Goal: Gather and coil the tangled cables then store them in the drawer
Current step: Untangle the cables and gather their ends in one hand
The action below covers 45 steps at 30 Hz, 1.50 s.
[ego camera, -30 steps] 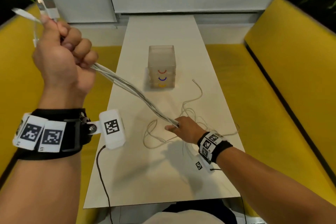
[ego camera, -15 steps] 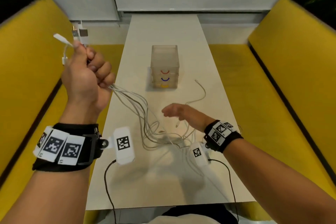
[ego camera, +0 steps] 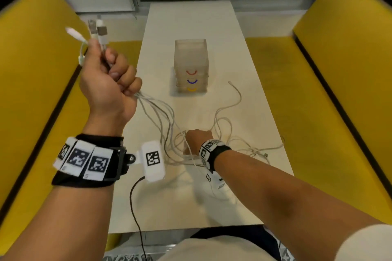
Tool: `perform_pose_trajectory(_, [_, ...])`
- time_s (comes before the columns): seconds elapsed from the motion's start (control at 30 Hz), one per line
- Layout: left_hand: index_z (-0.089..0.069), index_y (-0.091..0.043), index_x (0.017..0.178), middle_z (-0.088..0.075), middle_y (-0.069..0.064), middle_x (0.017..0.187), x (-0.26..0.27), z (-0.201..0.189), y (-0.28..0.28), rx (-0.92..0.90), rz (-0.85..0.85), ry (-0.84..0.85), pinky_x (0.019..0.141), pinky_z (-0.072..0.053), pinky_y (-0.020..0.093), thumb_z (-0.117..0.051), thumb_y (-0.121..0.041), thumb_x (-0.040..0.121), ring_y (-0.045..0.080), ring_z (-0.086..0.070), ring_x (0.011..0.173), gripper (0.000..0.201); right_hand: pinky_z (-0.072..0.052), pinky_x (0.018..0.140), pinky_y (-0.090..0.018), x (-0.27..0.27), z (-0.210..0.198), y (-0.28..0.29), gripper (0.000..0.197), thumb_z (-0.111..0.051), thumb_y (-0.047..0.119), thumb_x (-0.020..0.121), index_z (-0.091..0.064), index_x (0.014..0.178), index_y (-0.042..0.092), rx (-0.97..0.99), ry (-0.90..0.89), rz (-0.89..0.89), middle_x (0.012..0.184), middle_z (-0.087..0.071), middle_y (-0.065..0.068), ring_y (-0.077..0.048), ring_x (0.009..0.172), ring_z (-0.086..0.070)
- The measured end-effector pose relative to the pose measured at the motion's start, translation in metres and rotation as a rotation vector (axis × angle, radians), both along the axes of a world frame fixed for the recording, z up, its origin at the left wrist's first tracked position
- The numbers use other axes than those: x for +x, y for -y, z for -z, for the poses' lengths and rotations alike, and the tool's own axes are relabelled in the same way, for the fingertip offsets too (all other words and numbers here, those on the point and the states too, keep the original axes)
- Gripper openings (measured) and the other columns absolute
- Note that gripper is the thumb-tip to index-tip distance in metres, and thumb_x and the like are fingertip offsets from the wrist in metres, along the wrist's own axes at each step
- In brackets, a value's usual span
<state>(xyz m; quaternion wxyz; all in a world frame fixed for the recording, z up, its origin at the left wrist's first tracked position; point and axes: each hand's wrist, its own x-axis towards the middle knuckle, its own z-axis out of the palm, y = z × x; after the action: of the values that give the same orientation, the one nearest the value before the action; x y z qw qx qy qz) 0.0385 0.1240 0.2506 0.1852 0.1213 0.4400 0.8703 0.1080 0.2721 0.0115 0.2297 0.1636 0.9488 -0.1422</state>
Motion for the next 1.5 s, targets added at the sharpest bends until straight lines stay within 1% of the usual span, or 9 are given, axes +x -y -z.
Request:
perform_pose_trajectory(0.1, [-0.041,-0.021,0.07,-0.02,-0.006,0.055,0.004,0.009,-0.005,0.008,0.031,-0.002,0.04,-0.012,0.024,-0.028,-0.04,0.106,0.011,-0.01,0.044,0.042,-0.047,0.092,-0.043,0.003,0.005,0.005,0.021,-0.06,0.028,0.093,-0.059,0.107,0.013,-0.021,0.004,-0.013,0.11,-0.069,-0.008,-0.03,0.1,-0.066])
perform_pose_trajectory(0.3, [-0.037,-0.021,0.07,-0.02,-0.005,0.056,0.006,0.027,-0.001,-0.042,0.043,-0.012,0.04,-0.014,0.025,-0.03,-0.025,0.1,0.011,-0.011,0.046,0.031,-0.051,0.072,-0.031,0.008,-0.006,-0.005,0.023,-0.07,0.031,0.088,-0.061,0.085,0.009,-0.289,-0.102,0.201,0.091,-0.067,-0.01,-0.028,0.088,-0.067])
perform_pose_trajectory(0.43, [-0.035,-0.022,0.068,-0.021,-0.005,0.055,0.002,0.031,0.002,-0.073,0.022,-0.006,0.04,-0.013,0.025,-0.032,-0.017,0.096,0.012,-0.01,0.046,0.029,-0.048,0.057,-0.024,0.004,-0.048,-0.025,0.013,-0.072,0.009,0.084,-0.062,0.079,0.015,-0.578,-0.419,0.396,0.065,-0.067,-0.005,-0.014,0.054,-0.061])
perform_pose_trajectory(0.53, [-0.034,-0.021,0.068,-0.021,-0.005,0.056,-0.001,0.03,0.001,-0.076,0.025,-0.018,0.04,-0.014,0.025,-0.033,-0.015,0.097,0.012,-0.011,0.046,0.029,-0.038,0.041,-0.02,0.004,-0.099,-0.037,0.007,-0.062,0.004,0.089,-0.067,0.087,0.009,-0.735,-0.462,0.361,0.063,-0.063,-0.006,-0.012,0.048,-0.053])
perform_pose_trajectory(0.73, [-0.035,-0.021,0.068,-0.023,-0.005,0.056,-0.002,0.024,0.002,-0.065,0.033,-0.023,0.041,-0.013,0.025,-0.033,-0.015,0.097,0.012,-0.012,0.046,0.03,-0.041,0.054,-0.028,0.012,-0.193,-0.049,0.024,-0.055,0.013,0.093,-0.076,0.095,0.002,-0.95,-0.584,0.283,0.079,-0.072,-0.009,-0.021,0.071,-0.062])
perform_pose_trajectory(0.93, [-0.035,-0.021,0.067,-0.023,-0.005,0.056,-0.002,0.017,0.006,-0.054,0.031,-0.027,0.041,-0.013,0.026,-0.035,-0.014,0.095,0.012,-0.012,0.047,0.029,-0.041,0.057,-0.029,0.024,-0.252,-0.055,0.029,-0.055,-0.009,0.091,-0.072,0.106,0.008,-1.095,-0.723,0.138,0.086,-0.074,-0.004,-0.021,0.078,-0.066])
perform_pose_trajectory(1.17, [-0.036,-0.021,0.068,-0.022,-0.004,0.057,-0.001,0.01,0.007,-0.038,0.033,-0.03,0.041,-0.013,0.027,-0.036,-0.015,0.095,0.012,-0.012,0.047,0.029,-0.041,0.057,-0.032,0.038,-0.314,-0.055,0.016,-0.061,0.011,0.097,-0.069,0.109,0.007,-1.133,-1.014,0.025,0.086,-0.071,-0.005,-0.028,0.083,-0.062])
perform_pose_trajectory(1.4, [-0.039,-0.021,0.07,-0.025,-0.005,0.057,0.001,0.013,0.0,-0.03,0.05,-0.04,0.039,-0.016,0.025,-0.034,-0.017,0.097,0.011,-0.014,0.045,0.028,-0.046,0.063,-0.034,0.032,-0.311,-0.053,0.019,-0.047,0.013,0.103,-0.065,0.103,0.008,-1.058,-1.096,0.092,0.09,-0.066,-0.009,-0.028,0.084,-0.063])
perform_pose_trajectory(1.5, [-0.039,-0.021,0.07,-0.026,-0.005,0.057,0.004,0.015,-0.003,-0.044,0.052,-0.046,0.04,-0.017,0.025,-0.036,-0.017,0.097,0.011,-0.015,0.044,0.027,-0.05,0.063,-0.038,0.028,-0.284,-0.05,0.022,-0.04,0.011,0.106,-0.061,0.103,0.005,-1.095,-0.966,0.217,0.074,-0.063,-0.008,-0.026,0.063,-0.064])
